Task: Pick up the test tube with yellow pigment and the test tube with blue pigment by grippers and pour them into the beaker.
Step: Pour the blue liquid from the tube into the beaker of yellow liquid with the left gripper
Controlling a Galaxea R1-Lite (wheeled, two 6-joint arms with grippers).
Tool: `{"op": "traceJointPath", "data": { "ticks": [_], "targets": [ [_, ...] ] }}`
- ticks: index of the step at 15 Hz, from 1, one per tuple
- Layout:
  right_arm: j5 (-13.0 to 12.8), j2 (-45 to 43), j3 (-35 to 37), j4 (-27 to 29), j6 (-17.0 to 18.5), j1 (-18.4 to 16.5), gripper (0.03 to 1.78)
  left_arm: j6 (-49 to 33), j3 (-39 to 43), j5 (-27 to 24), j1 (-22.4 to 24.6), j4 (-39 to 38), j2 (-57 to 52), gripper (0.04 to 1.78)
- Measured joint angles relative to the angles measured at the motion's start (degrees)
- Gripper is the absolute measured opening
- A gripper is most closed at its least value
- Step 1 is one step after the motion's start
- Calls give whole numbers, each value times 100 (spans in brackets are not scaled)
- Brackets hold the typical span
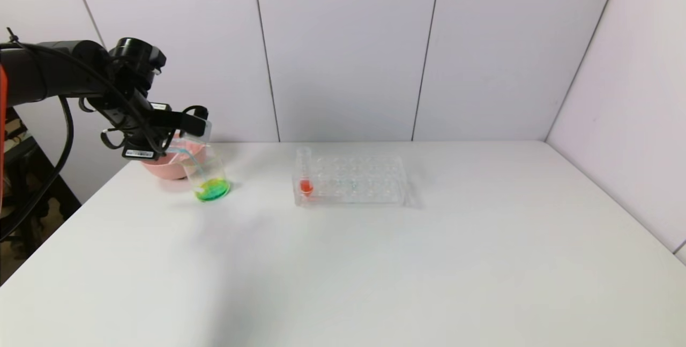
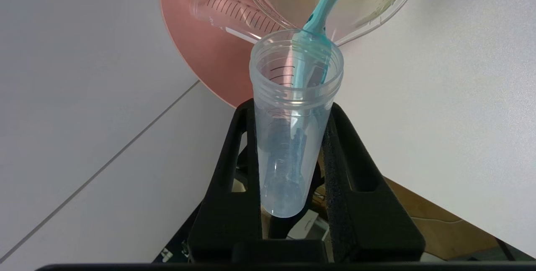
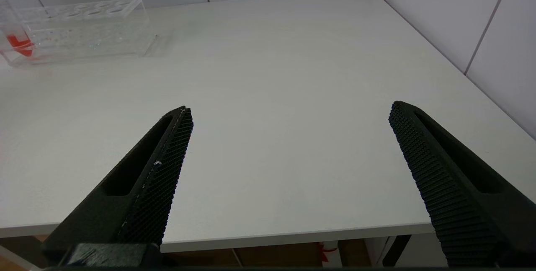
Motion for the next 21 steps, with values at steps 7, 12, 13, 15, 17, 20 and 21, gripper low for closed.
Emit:
{"op": "traceJointPath", "data": {
  "ticks": [7, 12, 13, 15, 17, 20, 21],
  "targets": [
    [0, 0, 0, -2, 1, 0, 171, 230, 6, 157, -33, -96, -11, 44],
    [0, 0, 0, -2, 1, -5, 171, 357, 9, 226, -35, -137, -29, 44],
    [0, 0, 0, 0, 1, -2, 171, 396, 9, 229, -35, -145, -33, 44],
    [0, 0, 0, -2, 0, -2, 171, 410, 9, 234, -35, -143, -43, 44],
    [0, 0, 0, -2, 1, -2, 171, 411, 9, 236, -35, -143, -46, 44],
    [2, 0, 0, -2, 0, -2, 171, 410, 9, 236, -35, -143, -46, 44],
    [0, 0, 0, -2, 1, -2, 171, 410, 9, 239, -35, -143, -46, 44]
  ]
}}
